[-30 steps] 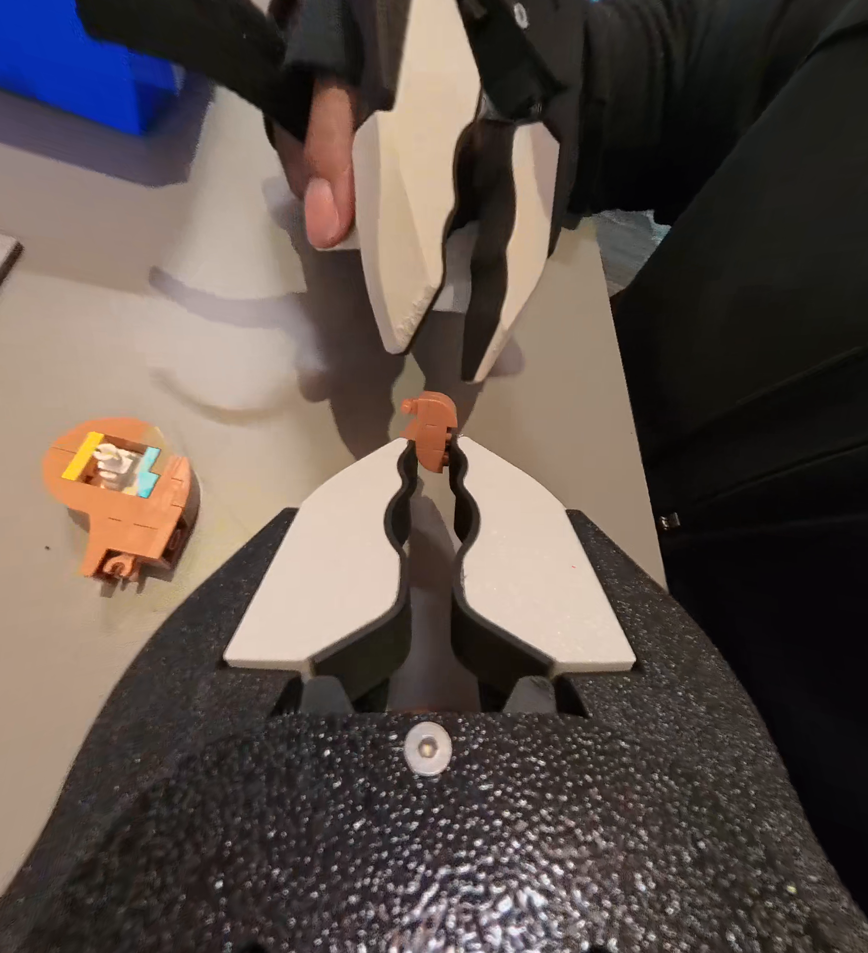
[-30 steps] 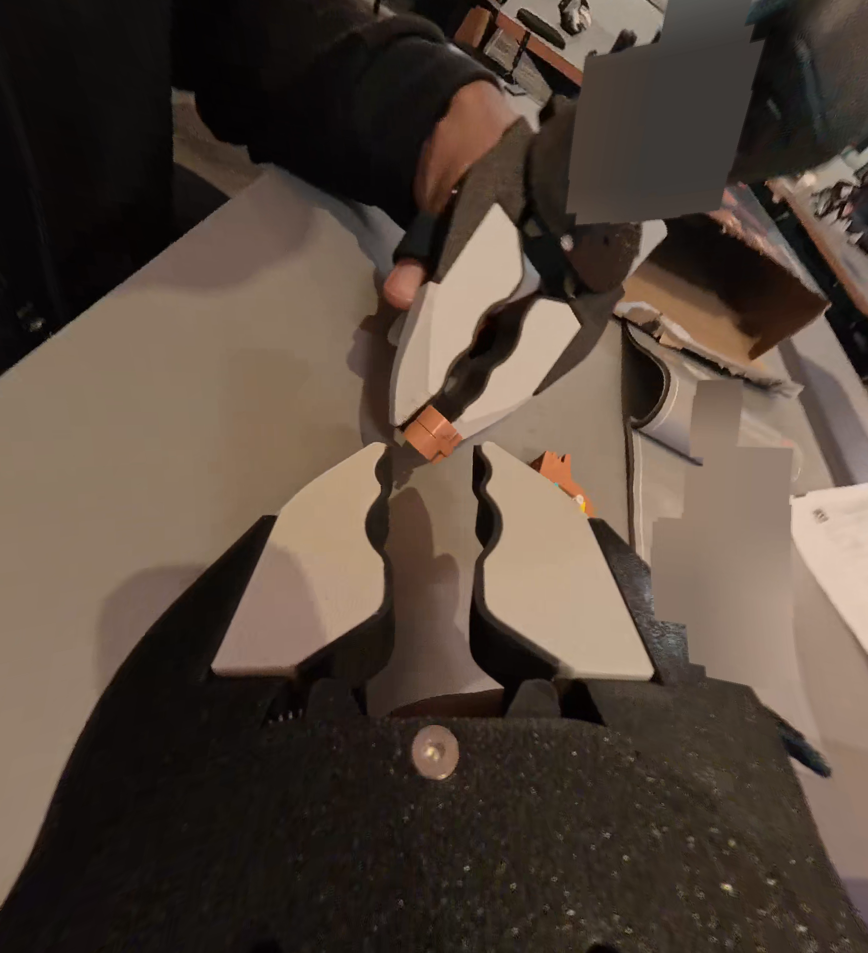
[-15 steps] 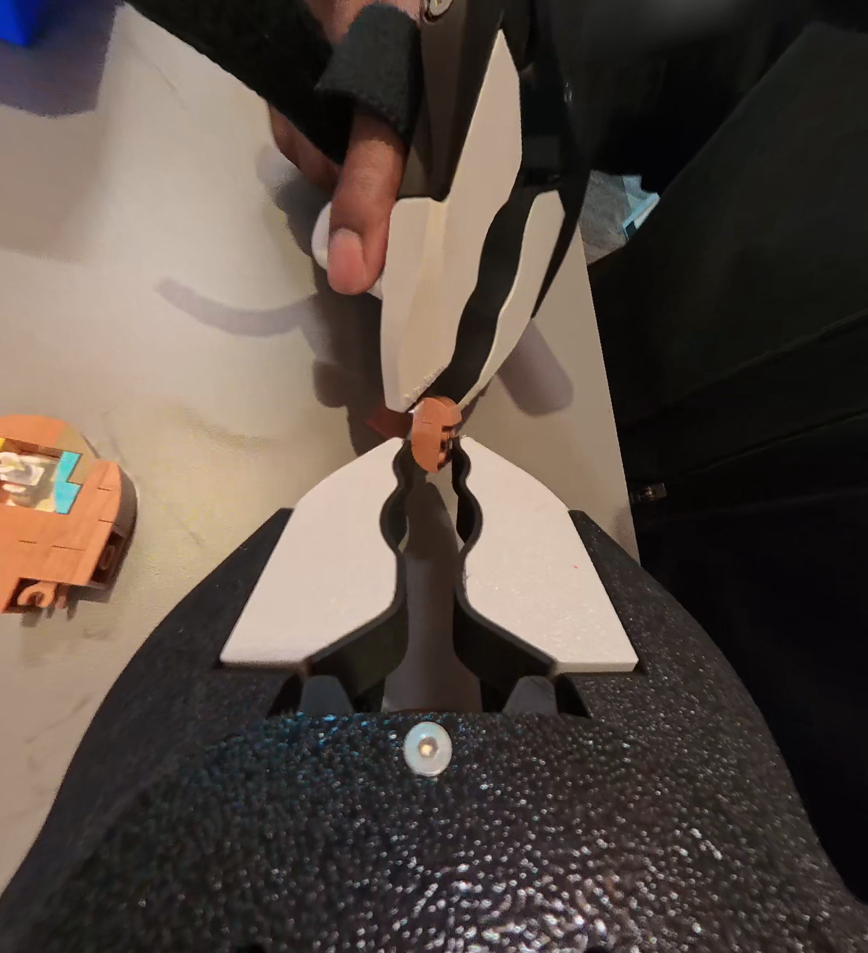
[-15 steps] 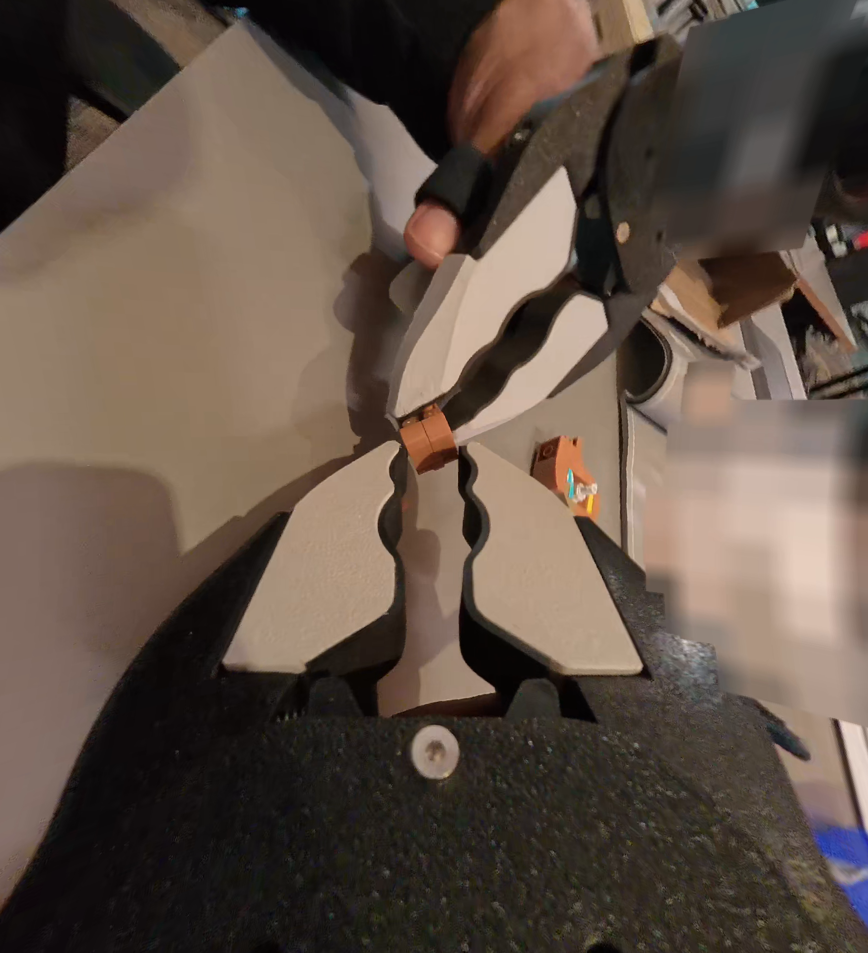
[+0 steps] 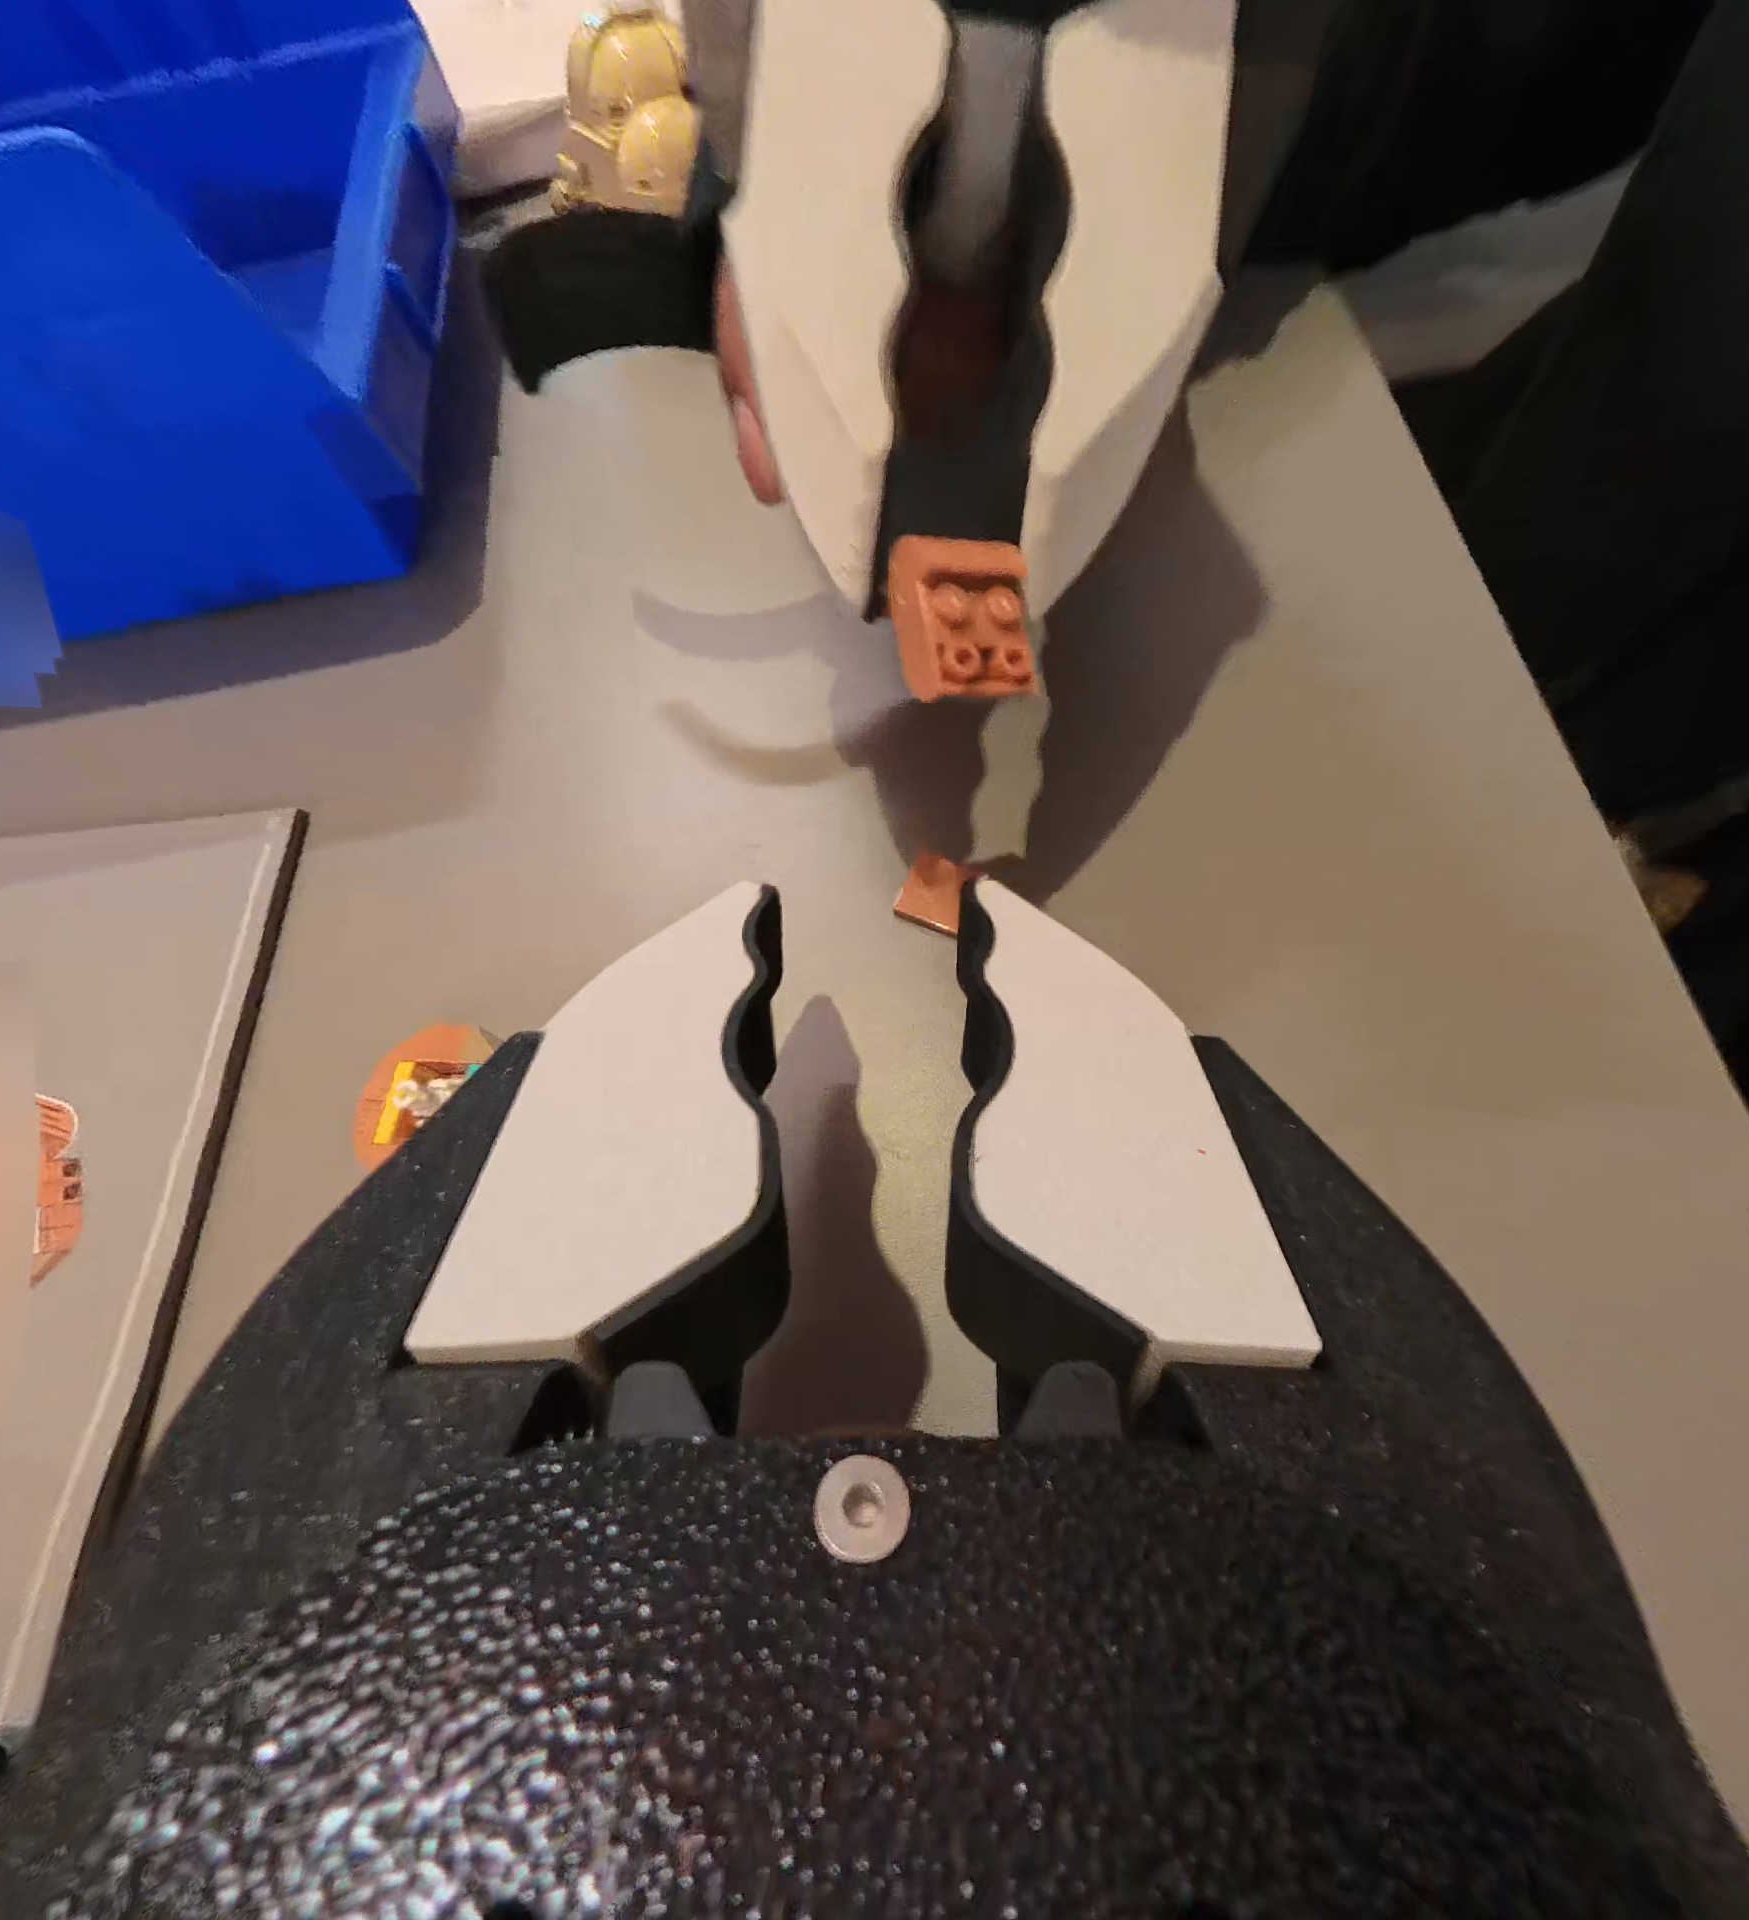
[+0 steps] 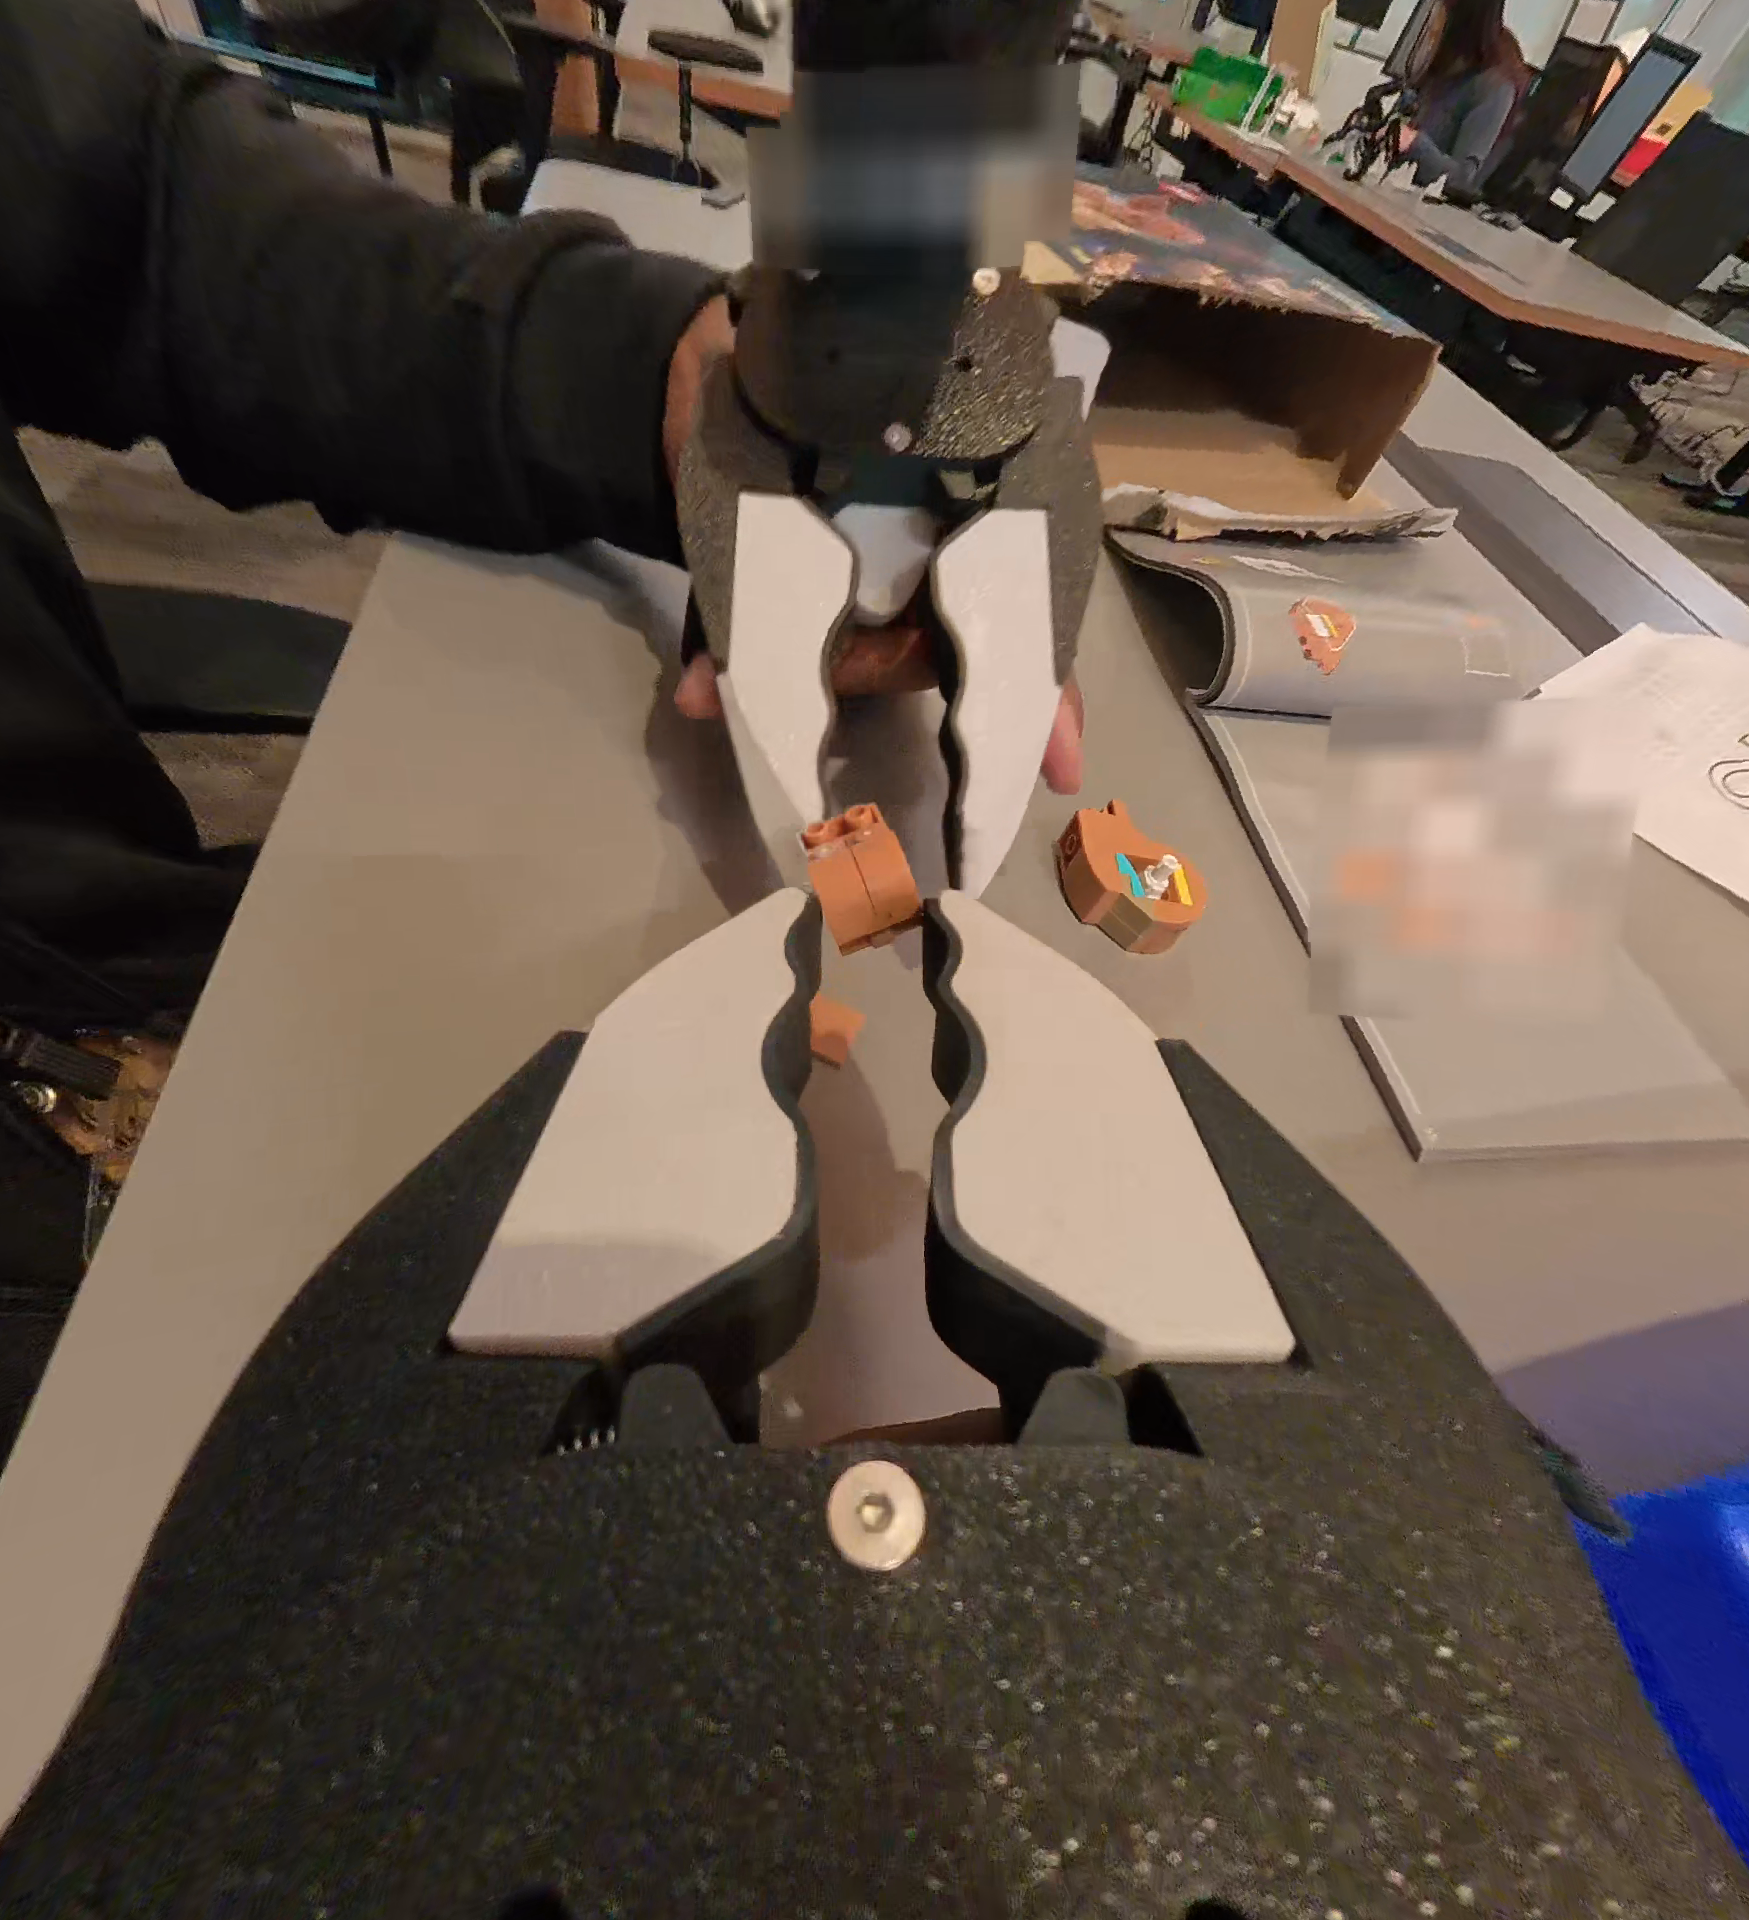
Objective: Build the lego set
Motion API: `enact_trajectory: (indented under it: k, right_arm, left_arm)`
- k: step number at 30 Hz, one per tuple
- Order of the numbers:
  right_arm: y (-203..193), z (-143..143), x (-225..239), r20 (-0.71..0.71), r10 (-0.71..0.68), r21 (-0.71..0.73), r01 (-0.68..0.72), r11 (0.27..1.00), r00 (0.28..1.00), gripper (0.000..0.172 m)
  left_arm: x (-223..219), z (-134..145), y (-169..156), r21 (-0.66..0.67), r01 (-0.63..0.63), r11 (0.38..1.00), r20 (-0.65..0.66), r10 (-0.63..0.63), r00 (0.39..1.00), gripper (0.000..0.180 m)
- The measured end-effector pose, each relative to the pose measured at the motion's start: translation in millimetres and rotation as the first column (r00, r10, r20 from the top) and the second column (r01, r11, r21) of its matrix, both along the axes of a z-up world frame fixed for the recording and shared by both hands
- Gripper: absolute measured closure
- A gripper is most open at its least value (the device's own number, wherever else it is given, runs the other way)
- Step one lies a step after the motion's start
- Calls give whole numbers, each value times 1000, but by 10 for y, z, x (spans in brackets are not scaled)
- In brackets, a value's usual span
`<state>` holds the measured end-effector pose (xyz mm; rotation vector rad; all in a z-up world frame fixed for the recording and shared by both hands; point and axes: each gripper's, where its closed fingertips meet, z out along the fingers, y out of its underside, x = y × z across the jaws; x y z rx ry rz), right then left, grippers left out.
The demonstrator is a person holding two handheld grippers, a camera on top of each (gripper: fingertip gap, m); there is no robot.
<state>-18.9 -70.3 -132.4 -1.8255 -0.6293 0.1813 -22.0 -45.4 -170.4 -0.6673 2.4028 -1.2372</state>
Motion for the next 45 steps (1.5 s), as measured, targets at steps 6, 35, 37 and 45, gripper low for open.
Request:
enact_trajectory:
  k: [6,35,37,45]
  right_arm:
    - [-39,63,87,-82,18,15,-17,1000,996,154]
    - [-19,31,248,-264,-17,-63,1,998,964,154]
    - [-4,25,255,-272,-35,-72,16,997,962,154]
    - [8,-55,309,-229,-84,-115,59,992,970,154]
  left_arm:
    - [-13,-16,-77,82,63,995,28,-66,997,150]
    - [-66,-197,-257,83,133,988,-118,-122,985,180]
    - [-43,-66,-187,16,71,997,-84,-70,994,180]
    - [170,98,142,-19,-149,989,-60,147,987,179]
